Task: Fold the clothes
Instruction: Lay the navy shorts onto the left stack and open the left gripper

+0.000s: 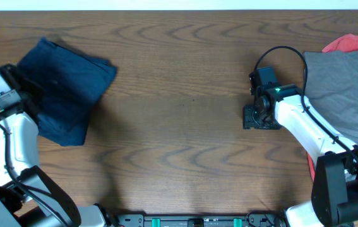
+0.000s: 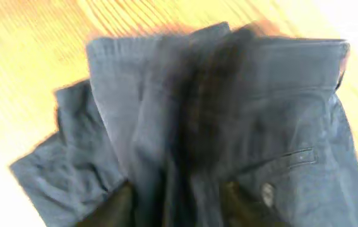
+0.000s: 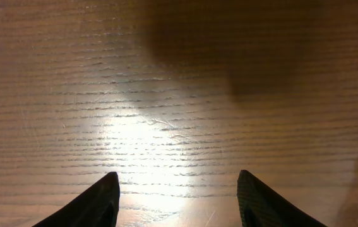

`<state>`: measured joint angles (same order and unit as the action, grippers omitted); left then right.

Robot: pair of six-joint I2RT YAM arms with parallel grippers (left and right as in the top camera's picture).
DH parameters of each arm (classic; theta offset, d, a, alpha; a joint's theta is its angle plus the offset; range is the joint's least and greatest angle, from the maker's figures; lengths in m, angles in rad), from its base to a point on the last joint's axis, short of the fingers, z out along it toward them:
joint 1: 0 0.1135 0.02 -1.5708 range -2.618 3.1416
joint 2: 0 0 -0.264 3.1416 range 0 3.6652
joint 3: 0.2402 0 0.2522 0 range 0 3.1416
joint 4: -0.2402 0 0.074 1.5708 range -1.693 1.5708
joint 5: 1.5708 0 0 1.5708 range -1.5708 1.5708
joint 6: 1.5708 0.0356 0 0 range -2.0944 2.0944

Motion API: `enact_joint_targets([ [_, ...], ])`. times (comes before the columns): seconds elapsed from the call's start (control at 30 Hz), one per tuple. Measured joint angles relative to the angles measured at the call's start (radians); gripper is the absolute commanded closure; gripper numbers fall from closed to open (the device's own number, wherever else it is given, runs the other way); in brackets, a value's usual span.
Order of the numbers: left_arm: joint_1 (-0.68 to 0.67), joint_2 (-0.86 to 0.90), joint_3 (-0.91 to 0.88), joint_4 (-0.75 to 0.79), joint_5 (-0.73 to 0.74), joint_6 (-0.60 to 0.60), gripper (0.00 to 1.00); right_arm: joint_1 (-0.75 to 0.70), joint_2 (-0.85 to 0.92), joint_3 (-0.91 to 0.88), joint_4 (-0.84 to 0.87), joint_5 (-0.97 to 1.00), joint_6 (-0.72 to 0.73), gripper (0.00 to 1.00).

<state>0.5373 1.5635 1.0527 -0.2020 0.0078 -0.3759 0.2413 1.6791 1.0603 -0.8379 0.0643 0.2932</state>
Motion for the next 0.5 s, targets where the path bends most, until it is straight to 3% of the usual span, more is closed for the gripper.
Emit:
enact_joint_targets([
  [0.07, 0.006, 0.0, 0.0, 0.0, -0.001, -0.021, 0.01, 0.0, 0.0, 0.0, 0.0, 0.0, 0.0, 0.41],
  [0.3, 0.004, 0.0, 0.0, 0.0, 0.097, -0.06, 0.02, 0.0, 0.0, 0.0, 0.0, -0.001, 0.0, 0.4],
  [0.47, -0.058, 0.0, 0.0, -0.014, 0.172, -0.064, 0.02, 0.0, 0.0, 0.0, 0.02, -0.04, 0.012, 0.31],
  [0.5, -0.087, 0.0, 0.0, -0.023, 0.179, -0.061, 0.02, 0.0, 0.0, 0.0, 0.028, -0.055, 0.016, 0.26],
])
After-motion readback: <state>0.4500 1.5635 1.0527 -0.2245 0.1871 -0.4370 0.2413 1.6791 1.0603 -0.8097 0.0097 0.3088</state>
